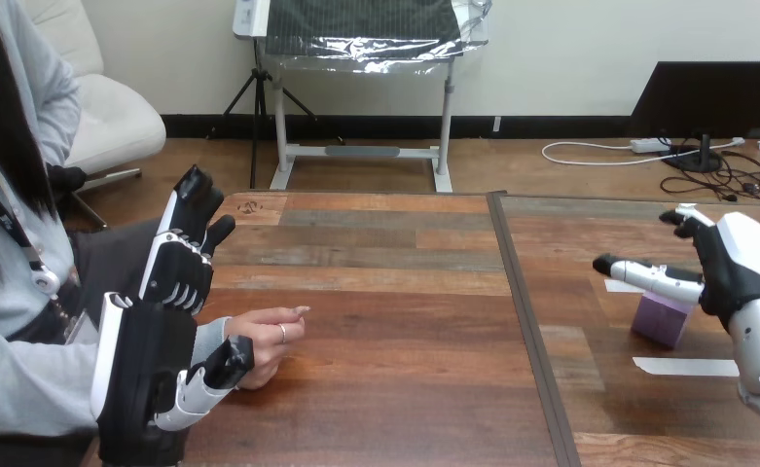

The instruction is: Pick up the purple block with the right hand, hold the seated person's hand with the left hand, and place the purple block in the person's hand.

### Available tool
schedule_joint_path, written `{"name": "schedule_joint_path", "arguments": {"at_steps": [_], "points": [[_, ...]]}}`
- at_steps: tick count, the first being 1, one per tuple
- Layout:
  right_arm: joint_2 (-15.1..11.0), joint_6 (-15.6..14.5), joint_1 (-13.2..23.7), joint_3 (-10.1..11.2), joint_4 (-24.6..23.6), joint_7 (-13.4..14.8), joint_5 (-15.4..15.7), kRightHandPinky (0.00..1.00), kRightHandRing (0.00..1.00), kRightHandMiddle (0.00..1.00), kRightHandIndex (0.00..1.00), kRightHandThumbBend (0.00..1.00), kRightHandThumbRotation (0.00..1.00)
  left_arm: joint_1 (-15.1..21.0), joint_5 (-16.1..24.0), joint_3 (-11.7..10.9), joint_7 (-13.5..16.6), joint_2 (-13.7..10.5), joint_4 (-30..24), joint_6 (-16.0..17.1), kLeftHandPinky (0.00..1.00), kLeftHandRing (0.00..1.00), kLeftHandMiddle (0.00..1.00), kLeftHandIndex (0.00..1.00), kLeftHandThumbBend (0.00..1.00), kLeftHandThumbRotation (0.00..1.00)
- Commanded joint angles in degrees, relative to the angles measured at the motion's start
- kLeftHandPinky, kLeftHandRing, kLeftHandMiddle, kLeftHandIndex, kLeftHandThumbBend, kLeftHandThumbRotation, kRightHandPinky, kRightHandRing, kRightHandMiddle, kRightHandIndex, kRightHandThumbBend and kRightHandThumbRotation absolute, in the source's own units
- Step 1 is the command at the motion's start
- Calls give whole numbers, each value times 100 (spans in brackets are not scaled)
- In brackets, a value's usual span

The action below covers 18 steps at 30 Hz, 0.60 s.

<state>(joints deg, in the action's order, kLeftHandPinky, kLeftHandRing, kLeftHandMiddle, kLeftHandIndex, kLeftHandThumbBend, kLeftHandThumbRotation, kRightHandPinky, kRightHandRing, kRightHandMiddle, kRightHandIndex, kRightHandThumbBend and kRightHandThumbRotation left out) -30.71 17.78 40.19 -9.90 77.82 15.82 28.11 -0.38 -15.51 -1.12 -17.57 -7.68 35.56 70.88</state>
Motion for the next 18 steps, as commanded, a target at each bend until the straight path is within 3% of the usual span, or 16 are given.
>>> {"name": "schedule_joint_path", "arguments": {"at_steps": [1, 6, 18], "points": [[-71, -80, 127, -24, -15, -27, -5, 78, 88, 87, 88, 100, 70, 146, -24, -65, 7, 5, -395, -9, 92, 96, 98, 96, 100, 74], [-66, -116, 94, -68, -16, -27, 30, 77, 87, 87, 87, 100, 69, 186, -9, -87, -8, -12, -363, 101, 92, 96, 98, 96, 100, 75], [-8, -232, 13, -72, -14, -147, -18, 77, 87, 87, 88, 100, 67, 90, -142, -40, -80, -63, -507, 17, 91, 96, 98, 96, 100, 74]]}}
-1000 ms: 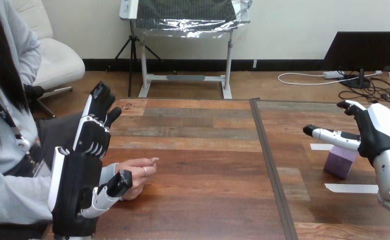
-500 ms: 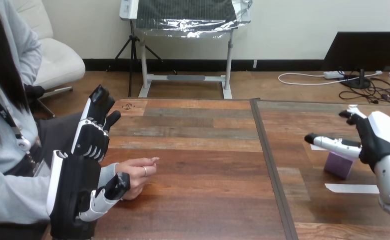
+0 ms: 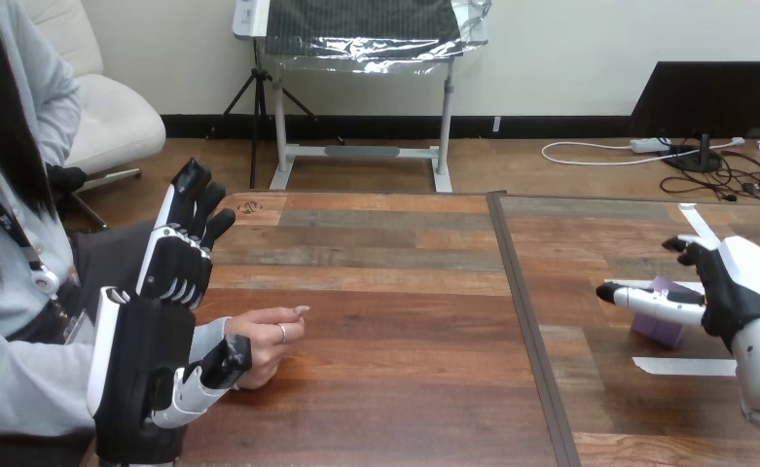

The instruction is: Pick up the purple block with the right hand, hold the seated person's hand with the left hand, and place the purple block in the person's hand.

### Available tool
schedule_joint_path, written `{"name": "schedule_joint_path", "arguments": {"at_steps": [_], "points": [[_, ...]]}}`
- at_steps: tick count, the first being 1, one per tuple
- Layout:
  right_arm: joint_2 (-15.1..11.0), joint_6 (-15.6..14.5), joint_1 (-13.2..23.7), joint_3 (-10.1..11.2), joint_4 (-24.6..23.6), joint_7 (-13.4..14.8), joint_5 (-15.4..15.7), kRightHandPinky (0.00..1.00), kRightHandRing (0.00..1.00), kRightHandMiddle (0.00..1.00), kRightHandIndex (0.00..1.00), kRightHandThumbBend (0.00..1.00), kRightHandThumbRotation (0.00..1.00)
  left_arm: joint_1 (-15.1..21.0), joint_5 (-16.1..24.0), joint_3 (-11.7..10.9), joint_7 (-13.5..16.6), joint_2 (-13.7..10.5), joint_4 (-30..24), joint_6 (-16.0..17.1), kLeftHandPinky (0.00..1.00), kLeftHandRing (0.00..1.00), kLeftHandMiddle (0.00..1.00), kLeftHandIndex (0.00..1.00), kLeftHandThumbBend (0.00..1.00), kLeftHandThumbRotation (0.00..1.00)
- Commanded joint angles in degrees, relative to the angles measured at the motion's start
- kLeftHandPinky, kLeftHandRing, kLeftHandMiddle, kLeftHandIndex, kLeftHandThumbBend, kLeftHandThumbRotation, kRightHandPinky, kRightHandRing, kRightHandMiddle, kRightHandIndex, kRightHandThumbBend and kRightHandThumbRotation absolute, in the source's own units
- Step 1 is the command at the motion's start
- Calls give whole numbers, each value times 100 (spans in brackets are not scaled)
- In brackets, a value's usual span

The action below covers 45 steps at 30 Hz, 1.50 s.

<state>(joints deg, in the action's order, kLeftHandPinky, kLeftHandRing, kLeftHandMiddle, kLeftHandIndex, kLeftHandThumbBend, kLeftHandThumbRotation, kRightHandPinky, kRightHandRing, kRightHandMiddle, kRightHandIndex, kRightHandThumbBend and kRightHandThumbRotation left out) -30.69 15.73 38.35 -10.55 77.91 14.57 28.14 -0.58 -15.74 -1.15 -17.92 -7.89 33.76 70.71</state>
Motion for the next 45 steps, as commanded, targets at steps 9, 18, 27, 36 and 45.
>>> {"name": "schedule_joint_path", "arguments": {"at_steps": [9, 18, 27, 36, 45], "points": [[54, -90, 130, -21, -27, 10, -13, 77, 87, 87, 87, 97, 64, 75, -125, -61, -74, -57, -354, 74, 91, 95, 98, 96, 100, 75], [102, -163, 86, -38, -23, -24, -7, 75, 86, 86, 87, 95, 61, 28, -185, -49, -103, -59, -441, 82, 90, 95, 97, 95, 100, 76], [151, -236, 66, -108, -31, -33, 45, 73, 84, 86, 87, 95, 62, -74, -206, -44, -99, -68, -599, 7, 88, 93, 96, 95, 100, 77], [179, -267, 39, -250, -22, 110, 198, 68, 77, 81, 85, 95, 59, -192, -245, -36, -140, -108, -771, -69, 88, 94, 96, 95, 100, 76], [226, -345, 35, -337, -9, 277, 291, 50, 52, 57, 78, 89, 45, -253, -332, -29, -211, -126, -871, -99, 87, 94, 96, 95, 100, 75]]}}
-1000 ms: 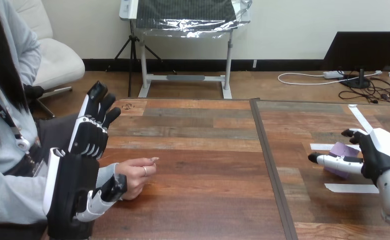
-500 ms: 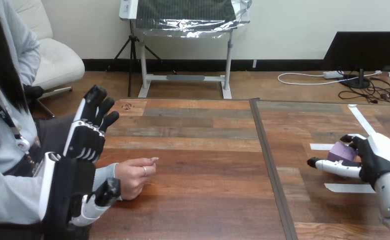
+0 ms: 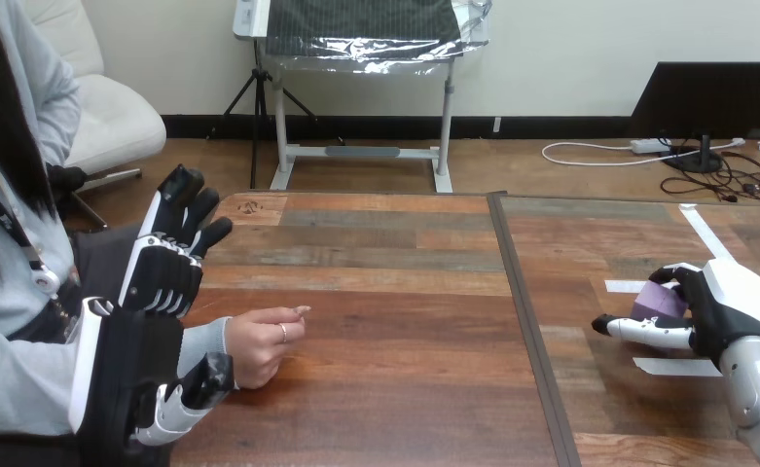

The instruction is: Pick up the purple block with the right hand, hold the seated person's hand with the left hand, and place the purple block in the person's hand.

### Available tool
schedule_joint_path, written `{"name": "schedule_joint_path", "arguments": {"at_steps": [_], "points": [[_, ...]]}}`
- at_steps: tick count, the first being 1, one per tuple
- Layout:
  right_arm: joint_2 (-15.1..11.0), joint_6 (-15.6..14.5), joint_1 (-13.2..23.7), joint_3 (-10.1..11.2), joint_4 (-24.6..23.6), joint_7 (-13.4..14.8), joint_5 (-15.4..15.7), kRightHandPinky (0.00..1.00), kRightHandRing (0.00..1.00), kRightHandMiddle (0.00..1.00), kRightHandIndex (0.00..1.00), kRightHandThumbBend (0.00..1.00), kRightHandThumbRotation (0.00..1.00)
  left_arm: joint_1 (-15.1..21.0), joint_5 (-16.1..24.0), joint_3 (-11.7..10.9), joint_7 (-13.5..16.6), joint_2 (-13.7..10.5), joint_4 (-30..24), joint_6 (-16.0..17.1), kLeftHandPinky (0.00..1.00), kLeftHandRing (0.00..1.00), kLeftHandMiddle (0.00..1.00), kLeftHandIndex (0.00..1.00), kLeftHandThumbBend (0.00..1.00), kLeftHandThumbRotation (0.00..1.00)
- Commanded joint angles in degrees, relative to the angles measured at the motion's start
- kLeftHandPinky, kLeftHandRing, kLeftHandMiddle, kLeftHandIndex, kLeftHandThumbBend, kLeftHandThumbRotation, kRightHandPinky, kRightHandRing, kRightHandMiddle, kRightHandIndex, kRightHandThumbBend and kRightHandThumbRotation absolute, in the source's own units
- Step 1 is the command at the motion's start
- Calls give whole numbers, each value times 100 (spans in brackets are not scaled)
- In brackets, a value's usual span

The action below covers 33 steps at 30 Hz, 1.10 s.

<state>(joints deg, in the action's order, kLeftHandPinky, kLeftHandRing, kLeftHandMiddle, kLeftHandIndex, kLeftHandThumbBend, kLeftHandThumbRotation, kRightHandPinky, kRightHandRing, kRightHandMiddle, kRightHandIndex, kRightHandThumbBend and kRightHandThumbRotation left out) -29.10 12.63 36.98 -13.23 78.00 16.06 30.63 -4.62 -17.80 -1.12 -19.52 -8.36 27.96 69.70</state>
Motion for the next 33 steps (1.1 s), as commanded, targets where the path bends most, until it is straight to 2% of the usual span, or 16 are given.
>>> {"name": "schedule_joint_path", "arguments": {"at_steps": [1, 4, 10, 12, 13, 19, 20, 24, 30, 33], "points": [[74, -32, 169, -74, -17, 159, 48, 48, 48, 54, 78, 88, 43, 148, -136, -32, -61, -77, -292, 10, 86, 94, 96, 95, 100, 75], [84, -38, 165, -104, -14, 231, 79, 42, 42, 49, 74, 86, 37, 134, -147, -42, -75, -70, -308, 8, 86, 94, 96, 95, 100, 74], [119, -147, 181, -129, -7, 305, 115, 42, 47, 53, 68, 81, 28, 123, -172, -51, -115, -84, -304, 16, 85, 94, 96, 95, 100, 73], [128, -187, 188, -139, -7, 334, 128, 39, 45, 52, 62, 78, 25, 110, -179, -49, -122, -82, -327, -5, 86, 94, 97, 95, 100, 73], [142, -238, 189, -171, -7, 449, 168, 38, 44, 52, 61, 78, 24, 108, -180, -53, -123, -76, -324, -3, 86, 94, 97, 95, 100, 73], [196, -431, 178, -264, 5, 836, 263, 27, 33, 41, 49, 77, 19, 77, -164, -68, -122, -57, -352, -20, 86, 94, 96, 94, 100, 72], [202, -460, 176, -282, 7, 890, 283, 22, 28, 36, 44, 76, 17, 70, -170, -65, -123, -56, -359, -24, 86, 94, 96, 94, 100, 71], [218, -540, 171, -318, 22, 1009, 324, 15, 21, 30, 37, 74, 14, 49, -199, -45, -146, -77, -400, -60, 87, 94, 96, 94, 100, 70], [268, -660, 176, -237, 33, 1100, 255, 6, 13, 22, 31, 68, 8, 3, -196, -47, -138, -72, -499, -109, 87, 95, 96, 93, 100, 71], [293, -677, 178, -115, 34, 1057, 129, 5, 11, 20, 29, 65, 7, 1, -205, -54, -152, -75, -506, -94, 88, 95, 96, 93, 100, 71]]}}
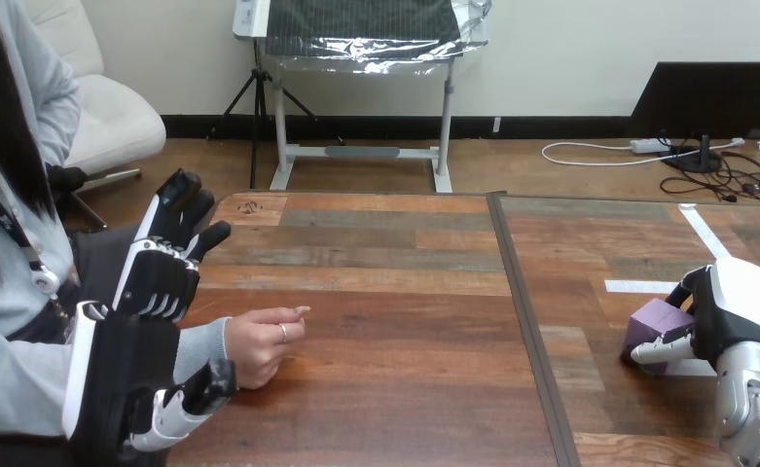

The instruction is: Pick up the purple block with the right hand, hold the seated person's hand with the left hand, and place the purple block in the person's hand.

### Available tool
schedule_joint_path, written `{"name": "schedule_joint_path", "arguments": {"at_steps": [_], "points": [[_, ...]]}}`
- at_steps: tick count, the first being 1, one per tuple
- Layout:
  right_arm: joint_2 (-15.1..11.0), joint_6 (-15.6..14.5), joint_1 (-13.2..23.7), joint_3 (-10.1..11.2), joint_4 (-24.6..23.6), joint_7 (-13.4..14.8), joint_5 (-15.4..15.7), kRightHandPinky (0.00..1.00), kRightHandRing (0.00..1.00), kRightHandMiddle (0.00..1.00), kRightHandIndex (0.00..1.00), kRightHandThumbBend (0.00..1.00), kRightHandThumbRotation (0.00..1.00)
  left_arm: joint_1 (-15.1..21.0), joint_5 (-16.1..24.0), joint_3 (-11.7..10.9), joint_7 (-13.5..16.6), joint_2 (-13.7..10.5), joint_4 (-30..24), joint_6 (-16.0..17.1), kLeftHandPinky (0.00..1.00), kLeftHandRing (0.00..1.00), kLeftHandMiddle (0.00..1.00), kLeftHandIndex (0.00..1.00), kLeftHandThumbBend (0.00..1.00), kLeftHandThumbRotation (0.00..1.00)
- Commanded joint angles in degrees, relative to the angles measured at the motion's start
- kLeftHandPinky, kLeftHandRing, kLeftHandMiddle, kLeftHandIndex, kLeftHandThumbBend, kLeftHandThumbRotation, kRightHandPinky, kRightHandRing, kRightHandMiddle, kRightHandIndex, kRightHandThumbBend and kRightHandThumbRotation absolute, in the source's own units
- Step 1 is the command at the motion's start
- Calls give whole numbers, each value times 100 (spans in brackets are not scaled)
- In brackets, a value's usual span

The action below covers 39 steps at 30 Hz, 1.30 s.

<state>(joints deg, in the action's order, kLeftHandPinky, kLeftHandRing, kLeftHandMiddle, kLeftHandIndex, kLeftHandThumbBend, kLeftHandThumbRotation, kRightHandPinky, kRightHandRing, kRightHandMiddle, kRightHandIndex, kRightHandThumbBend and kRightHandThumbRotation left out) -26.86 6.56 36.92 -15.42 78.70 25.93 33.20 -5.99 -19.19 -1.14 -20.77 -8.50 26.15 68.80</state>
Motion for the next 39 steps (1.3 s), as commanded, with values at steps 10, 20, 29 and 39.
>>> {"name": "schedule_joint_path", "arguments": {"at_steps": [10, 20, 29, 39], "points": [[109, 49, 195, 507, -64, 63, -607, 4, 11, 20, 28, 54, 6, 115, 9, -121, 11, -41, -337, 31, 88, 95, 96, 93, 100, 72], [101, 353, 202, 723, -107, 39, -903, 5, 11, 19, 26, 43, 9, 155, 104, -192, 64, 10, -263, 114, 88, 94, 96, 93, 100, 73], [149, 566, 227, 902, -135, 56, -1096, 6, 12, 19, 24, 39, 15, 173, 129, -195, 71, 52, -227, 34, 86, 93, 95, 92, 100, 72], [217, 643, 300, 983, -178, -40, -1219, 10, 14, 22, 28, 38, 17, 217, 299, -269, 119, 90, -144, -58, 86, 93, 95, 92, 100, 71]]}}
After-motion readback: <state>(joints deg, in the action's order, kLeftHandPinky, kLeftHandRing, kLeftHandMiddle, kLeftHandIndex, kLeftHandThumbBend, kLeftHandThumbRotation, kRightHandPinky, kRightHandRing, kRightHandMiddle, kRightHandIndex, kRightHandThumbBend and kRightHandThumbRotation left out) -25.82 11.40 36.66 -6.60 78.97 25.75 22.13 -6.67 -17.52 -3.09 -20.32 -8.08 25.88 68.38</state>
